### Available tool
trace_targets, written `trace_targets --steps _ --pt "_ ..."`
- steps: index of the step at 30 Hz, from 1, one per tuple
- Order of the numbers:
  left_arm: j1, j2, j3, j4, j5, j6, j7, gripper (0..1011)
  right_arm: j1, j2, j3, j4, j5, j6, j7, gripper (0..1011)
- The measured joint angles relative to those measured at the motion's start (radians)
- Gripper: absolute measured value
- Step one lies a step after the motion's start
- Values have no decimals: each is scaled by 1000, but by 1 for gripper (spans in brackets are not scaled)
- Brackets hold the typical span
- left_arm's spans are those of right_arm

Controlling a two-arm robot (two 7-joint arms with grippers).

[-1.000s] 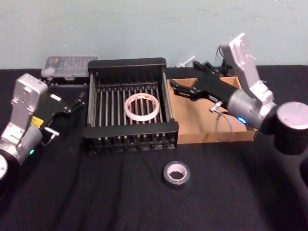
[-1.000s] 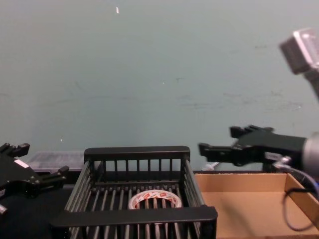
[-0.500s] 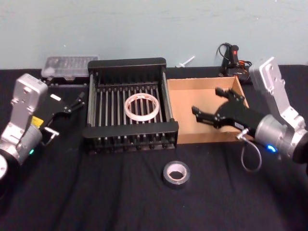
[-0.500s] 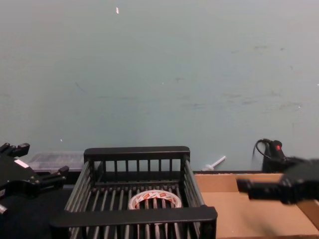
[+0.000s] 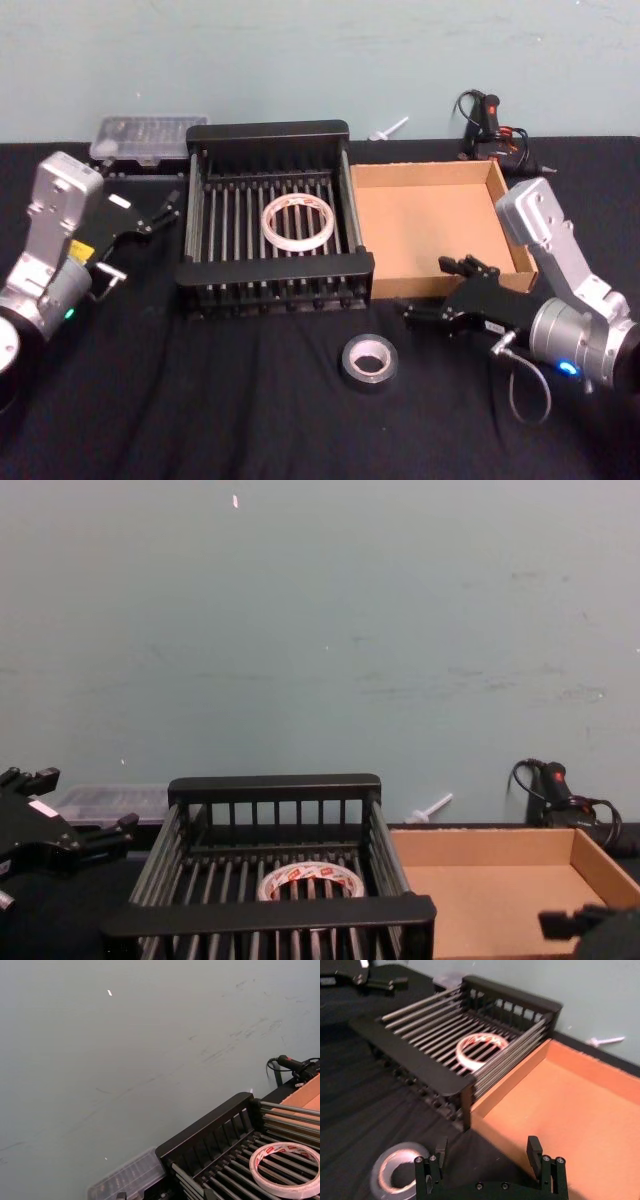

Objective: Pick up the white tape and place it into the black box , Pick up the silver tape and place it into the brown box.

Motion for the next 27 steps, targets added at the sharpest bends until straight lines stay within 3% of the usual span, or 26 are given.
trace_targets --steps 11,27 --pt "0 0 0 0 0 0 0 1002 4 22 -59 -21 -2 67 15 1002" --pt "0 0 0 0 0 0 0 1001 27 24 -113 -10 -21 85 28 1002"
